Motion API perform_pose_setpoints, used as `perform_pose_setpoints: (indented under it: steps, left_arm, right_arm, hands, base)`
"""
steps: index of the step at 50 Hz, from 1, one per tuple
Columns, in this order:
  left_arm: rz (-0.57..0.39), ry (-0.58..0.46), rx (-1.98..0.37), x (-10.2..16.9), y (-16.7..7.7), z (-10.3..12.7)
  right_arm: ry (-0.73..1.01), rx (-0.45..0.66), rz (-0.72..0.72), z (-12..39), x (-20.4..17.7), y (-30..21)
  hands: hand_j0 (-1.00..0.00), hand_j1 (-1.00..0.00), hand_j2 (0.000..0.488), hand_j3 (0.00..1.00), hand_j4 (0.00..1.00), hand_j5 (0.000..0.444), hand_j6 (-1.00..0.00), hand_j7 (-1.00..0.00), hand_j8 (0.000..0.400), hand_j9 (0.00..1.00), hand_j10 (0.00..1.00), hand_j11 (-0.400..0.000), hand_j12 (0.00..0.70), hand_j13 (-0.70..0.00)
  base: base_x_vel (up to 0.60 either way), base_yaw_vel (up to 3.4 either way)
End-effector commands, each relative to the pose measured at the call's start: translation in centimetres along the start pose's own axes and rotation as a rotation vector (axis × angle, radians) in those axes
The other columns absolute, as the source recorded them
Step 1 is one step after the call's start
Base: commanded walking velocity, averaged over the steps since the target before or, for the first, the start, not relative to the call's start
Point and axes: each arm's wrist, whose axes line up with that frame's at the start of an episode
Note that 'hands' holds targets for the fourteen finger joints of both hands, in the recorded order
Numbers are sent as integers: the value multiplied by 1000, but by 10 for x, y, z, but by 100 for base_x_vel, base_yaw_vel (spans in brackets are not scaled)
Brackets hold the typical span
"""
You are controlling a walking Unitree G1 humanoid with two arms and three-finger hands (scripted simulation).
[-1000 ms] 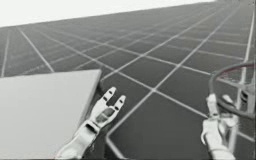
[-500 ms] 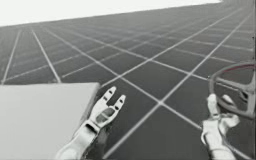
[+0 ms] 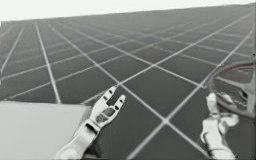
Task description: Pick up and drop off the object
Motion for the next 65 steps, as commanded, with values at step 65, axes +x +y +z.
perform_pose_setpoints:
  steps: [65]
  left_arm:
    - [-8, -6, 14, -2, -5, 1]
  right_arm:
    - [-13, 22, 32, 5, -1, 6]
  hands:
    - [0, 0, 0, 1000, 1000, 0, 0, 0, 0, 1000, 1000, -400, 0, -700]
  base:
    - [40, 34]
